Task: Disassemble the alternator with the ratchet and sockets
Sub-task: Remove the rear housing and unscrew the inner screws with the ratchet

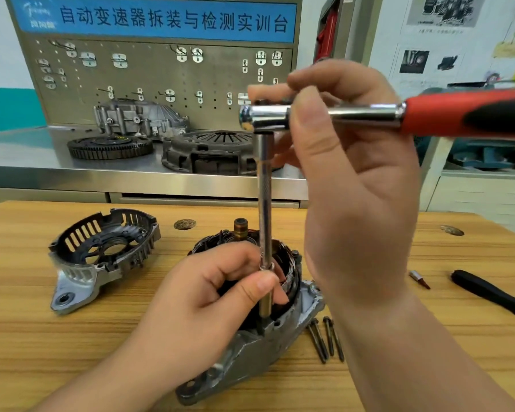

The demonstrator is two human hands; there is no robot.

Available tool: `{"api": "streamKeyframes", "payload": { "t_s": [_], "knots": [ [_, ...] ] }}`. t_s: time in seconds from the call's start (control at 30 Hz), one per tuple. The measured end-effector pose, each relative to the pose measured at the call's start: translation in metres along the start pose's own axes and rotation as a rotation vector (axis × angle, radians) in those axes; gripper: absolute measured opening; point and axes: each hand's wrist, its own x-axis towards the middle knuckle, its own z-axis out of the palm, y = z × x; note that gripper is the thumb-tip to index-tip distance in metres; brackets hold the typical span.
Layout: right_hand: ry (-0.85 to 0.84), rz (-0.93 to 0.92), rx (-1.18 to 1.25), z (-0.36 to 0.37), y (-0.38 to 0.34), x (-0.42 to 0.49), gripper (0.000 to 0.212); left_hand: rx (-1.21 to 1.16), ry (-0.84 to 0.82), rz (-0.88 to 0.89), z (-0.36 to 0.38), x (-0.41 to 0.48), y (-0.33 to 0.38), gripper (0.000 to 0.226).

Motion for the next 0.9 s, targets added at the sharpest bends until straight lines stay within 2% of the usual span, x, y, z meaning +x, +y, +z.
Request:
{"api": "streamKeyframes", "payload": {
  "t_s": [0.07,0.2,0.3,0.4,0.53,0.57,0.6,0.67,0.77,0.83,0.9],
  "knots": [
    [0.022,0.072,0.049,0.0003,-0.0013,0.0009,0.008,0.001,-0.010,0.004,0.0003,0.0002,0.0001,0.030],
    [-0.036,0.480,0.532,-0.0034,-0.0020,0.0052,0.014,-0.021,-0.049,0.001,0.0004,0.0003,0.0014,0.026],
    [-0.082,0.586,0.731,-0.0048,-0.0010,0.0064,0.018,-0.037,-0.056,-0.003,0.0002,0.0003,0.0017,0.024],
    [-0.088,0.467,0.568,-0.0029,-0.0019,0.0045,0.015,-0.043,-0.026,0.001,0.0010,0.0000,0.0017,0.021],
    [-0.056,-0.090,-0.108,-0.0007,0.0010,0.0003,0.009,0.042,0.007,0.016,0.0016,0.0000,0.0018,0.024],
    [-0.044,-0.177,-0.209,-0.0011,0.0029,-0.0012,0.010,0.043,0.003,0.018,0.0014,-0.0003,0.0018,0.024],
    [-0.023,-0.176,-0.224,-0.0016,0.0035,-0.0018,0.009,0.035,-0.006,0.017,0.0013,-0.0001,0.0018,0.024],
    [0.023,0.038,-0.037,-0.0015,0.0006,0.0007,0.007,0.014,-0.025,0.011,0.0008,0.0003,0.0017,0.025],
    [-0.004,0.449,0.458,-0.0061,-0.0006,0.0043,0.012,-0.004,-0.049,0.019,0.0013,0.0007,0.0021,0.023],
    [-0.034,0.591,0.684,-0.0090,0.0004,0.0059,0.017,0.004,-0.039,0.026,0.0019,0.0009,0.0025,0.022],
    [-0.035,0.593,0.717,-0.0095,0.0015,0.0054,0.017,-0.001,-0.018,0.021,0.0023,0.0006,0.0028,0.022]
  ]
}}
